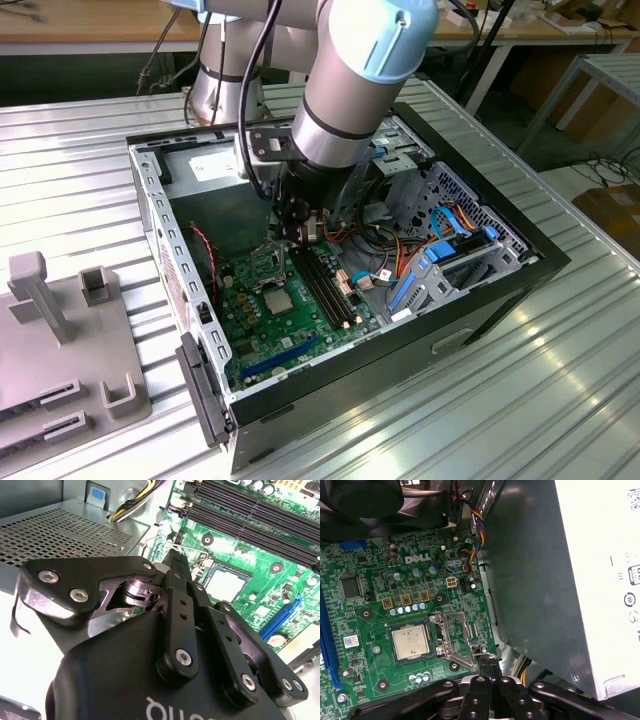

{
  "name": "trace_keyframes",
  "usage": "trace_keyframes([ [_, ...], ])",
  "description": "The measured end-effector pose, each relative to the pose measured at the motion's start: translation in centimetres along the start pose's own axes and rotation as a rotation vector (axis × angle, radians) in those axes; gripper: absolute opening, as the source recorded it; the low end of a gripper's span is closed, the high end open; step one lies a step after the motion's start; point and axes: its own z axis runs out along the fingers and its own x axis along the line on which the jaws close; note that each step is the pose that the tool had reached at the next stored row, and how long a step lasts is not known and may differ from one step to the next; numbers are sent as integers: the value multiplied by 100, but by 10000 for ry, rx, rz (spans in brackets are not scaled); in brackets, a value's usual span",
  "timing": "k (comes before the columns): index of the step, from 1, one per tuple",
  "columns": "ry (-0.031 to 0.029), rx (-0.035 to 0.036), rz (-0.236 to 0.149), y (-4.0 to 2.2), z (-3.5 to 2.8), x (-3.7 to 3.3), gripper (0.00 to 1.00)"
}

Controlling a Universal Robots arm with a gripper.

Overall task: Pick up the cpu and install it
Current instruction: 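Close the cpu cover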

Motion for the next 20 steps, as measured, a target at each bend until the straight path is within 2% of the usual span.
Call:
trace_keyframes([
  [20, 1, 0, -1, -19, -17, 99, 11],
])
